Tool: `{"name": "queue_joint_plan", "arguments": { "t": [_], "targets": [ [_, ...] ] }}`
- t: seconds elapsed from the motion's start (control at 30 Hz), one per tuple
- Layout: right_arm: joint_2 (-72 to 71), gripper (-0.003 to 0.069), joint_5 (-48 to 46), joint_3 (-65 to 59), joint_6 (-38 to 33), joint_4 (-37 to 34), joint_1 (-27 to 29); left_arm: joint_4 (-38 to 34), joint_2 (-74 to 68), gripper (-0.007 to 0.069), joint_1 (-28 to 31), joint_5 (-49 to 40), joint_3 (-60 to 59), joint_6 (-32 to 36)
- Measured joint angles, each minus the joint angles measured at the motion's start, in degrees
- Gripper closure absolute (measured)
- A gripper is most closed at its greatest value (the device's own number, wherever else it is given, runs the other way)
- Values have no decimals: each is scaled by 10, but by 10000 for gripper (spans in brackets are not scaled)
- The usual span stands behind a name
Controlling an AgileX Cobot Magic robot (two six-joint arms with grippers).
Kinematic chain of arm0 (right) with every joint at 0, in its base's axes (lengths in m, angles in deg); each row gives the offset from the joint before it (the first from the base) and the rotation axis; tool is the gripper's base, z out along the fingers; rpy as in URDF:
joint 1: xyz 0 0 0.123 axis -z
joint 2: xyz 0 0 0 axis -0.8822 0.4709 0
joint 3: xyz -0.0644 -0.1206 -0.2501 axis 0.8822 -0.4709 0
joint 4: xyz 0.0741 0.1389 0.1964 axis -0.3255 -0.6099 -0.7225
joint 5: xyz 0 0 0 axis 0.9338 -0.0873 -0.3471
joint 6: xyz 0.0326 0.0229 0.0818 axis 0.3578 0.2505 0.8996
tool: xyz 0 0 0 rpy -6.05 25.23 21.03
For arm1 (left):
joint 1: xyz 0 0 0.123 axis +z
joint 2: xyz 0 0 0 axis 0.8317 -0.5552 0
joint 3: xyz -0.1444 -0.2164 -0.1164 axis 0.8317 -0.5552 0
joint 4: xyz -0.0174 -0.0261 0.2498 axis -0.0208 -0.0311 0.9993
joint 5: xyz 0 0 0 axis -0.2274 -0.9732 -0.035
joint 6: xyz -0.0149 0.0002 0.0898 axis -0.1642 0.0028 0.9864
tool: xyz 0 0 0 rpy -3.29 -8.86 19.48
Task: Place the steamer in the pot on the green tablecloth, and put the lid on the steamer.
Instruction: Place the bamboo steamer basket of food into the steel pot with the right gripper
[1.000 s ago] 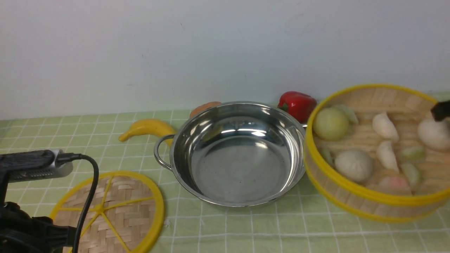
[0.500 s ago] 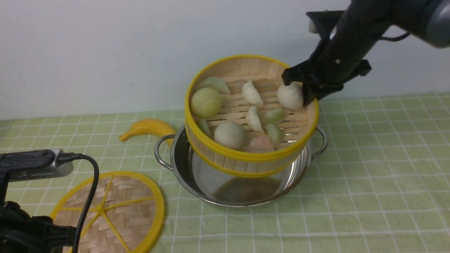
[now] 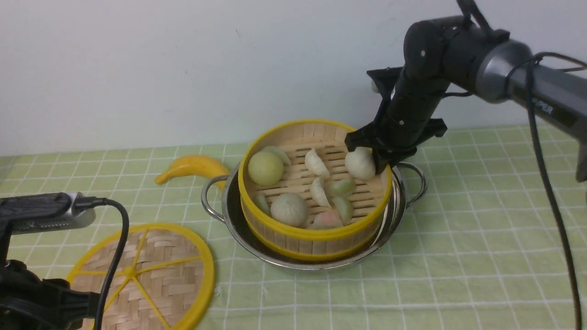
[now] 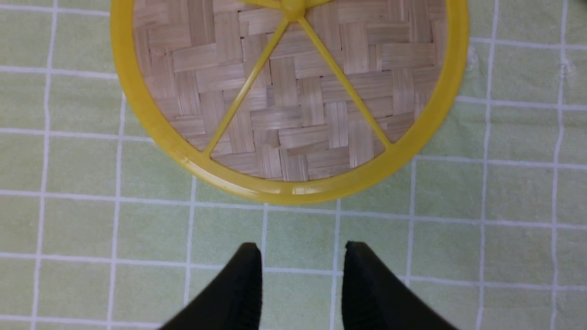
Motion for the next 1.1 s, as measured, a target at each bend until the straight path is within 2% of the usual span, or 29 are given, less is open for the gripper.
{"name": "queue_joint_plan", "arguments": {
  "t": [0.8,0.97,1.03,1.07,1.1],
  "targets": [
    [15,596,6,1,0,-2,-5,0,-3,381,0,66,0,4],
    [15,531,20,2,0,-16,-5,0,-36,381,0,76,0,4],
    [15,475,20,5,2,-20,-5,0,-66,381,0,93,0,4],
    [15,470,20,5,3,-20,-5,0,-68,381,0,94,0,4],
    [14,420,19,6,3,-24,-5,0,-89,381,0,110,0,4]
  ]
}}
